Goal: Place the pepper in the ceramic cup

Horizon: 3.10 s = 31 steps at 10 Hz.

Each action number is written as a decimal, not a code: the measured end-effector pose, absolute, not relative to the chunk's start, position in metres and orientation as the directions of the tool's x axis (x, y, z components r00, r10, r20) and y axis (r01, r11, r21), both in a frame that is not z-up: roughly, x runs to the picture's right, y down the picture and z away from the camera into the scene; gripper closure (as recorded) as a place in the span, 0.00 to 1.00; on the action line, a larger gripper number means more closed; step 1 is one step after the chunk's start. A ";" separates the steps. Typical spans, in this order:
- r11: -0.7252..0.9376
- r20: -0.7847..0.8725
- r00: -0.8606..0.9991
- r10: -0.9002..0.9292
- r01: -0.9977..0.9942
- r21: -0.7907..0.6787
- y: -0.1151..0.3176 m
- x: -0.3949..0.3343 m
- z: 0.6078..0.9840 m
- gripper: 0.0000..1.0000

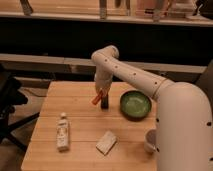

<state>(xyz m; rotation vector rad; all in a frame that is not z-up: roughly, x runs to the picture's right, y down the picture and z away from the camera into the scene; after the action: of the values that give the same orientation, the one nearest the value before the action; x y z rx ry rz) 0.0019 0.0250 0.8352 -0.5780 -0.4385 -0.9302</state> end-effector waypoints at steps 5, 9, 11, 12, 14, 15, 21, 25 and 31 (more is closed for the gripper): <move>0.490 0.582 0.553 -0.596 0.825 -0.282 0.020 0.030 0.828 0.96; 0.500 0.587 0.560 -0.585 0.819 -0.282 0.022 0.051 0.823 0.96; 0.507 0.587 0.568 -0.577 0.812 -0.287 0.024 0.062 0.821 0.96; 0.513 0.586 0.575 -0.572 0.807 -0.291 0.024 0.072 0.819 0.96; 0.524 0.584 0.588 -0.560 0.797 -0.300 0.026 0.090 0.813 0.96; 0.525 0.587 0.587 -0.557 0.797 -0.299 0.026 0.089 0.813 0.96; 0.548 0.587 0.613 -0.529 0.775 -0.315 0.047 0.120 0.793 0.96; 0.565 0.583 0.630 -0.513 0.759 -0.324 0.057 0.141 0.784 0.96; 0.591 0.578 0.658 -0.483 0.732 -0.339 0.074 0.169 0.764 0.96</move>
<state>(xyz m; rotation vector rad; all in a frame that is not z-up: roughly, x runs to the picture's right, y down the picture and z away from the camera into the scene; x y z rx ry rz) 0.1686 0.0743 0.7643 -0.5968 -0.4573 -0.7361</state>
